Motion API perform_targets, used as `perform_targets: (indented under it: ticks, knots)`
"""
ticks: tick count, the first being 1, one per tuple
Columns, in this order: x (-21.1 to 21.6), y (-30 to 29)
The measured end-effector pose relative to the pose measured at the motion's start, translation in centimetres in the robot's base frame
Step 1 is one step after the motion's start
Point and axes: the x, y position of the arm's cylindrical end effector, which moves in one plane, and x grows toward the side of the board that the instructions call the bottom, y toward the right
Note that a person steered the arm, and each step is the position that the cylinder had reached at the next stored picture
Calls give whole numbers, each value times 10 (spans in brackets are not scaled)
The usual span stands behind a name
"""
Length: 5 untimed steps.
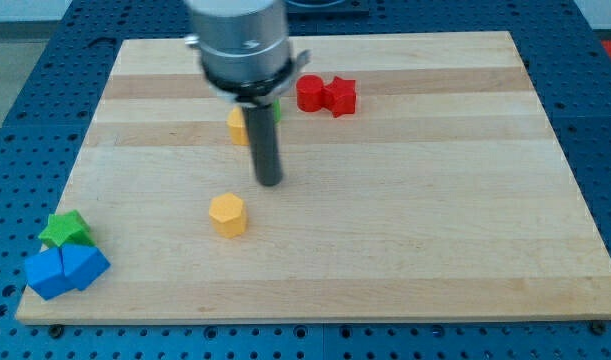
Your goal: Push the yellow hexagon to the left
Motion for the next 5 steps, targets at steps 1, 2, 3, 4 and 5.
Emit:
perform_targets:
  ticks: [1, 2, 3, 4, 5]
  knots:
    - [4, 37]
    - [27, 33]
    - [37, -11]
    - [43, -72]
    - [55, -110]
